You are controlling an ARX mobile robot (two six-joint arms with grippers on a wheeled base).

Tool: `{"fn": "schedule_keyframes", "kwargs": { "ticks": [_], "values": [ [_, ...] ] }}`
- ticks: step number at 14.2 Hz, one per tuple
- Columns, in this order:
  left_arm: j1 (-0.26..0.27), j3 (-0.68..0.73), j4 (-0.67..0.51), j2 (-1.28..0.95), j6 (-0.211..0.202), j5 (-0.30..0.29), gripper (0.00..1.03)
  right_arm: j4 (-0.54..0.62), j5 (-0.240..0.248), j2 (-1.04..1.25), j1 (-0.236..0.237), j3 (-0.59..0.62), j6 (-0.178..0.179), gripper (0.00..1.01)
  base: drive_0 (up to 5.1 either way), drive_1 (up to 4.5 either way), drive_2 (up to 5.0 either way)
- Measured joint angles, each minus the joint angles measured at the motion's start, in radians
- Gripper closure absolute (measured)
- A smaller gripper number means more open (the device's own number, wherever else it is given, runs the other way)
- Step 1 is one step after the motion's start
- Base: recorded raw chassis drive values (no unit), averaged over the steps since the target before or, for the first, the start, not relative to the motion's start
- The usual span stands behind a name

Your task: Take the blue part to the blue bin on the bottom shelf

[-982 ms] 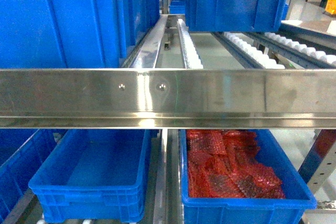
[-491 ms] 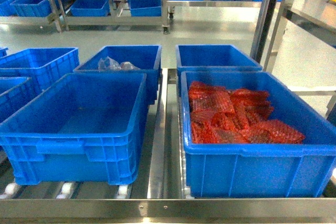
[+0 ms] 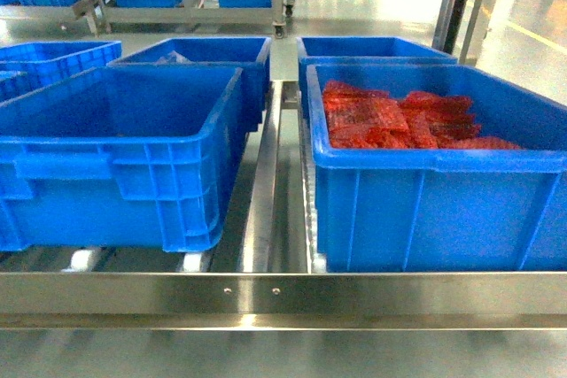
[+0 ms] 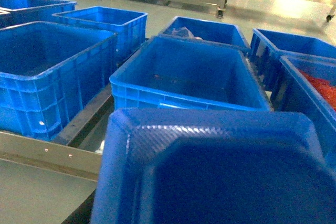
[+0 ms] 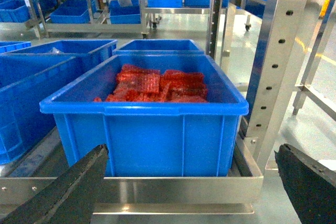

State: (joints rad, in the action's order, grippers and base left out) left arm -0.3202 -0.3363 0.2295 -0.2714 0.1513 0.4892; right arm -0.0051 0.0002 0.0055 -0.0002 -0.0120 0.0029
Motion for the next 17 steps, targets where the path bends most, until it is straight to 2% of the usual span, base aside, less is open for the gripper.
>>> {"fn": "schedule_keyframes", "kwargs": {
  "ticks": [12,17],
  "values": [
    [0.000,0.002,0.002,0.000,0.000,-0.001,0.60,0.000,0.000,0.000,0.000,0.000,0.000,0.03,0.0,0.00,0.0],
    [0.000,0.002,0.000,0.002,0.001,-0.001,0.60,0.000,0.000,0.000,0.000,0.000,0.000,0.03,0.0,3.80,-3.9]
  ]
}}
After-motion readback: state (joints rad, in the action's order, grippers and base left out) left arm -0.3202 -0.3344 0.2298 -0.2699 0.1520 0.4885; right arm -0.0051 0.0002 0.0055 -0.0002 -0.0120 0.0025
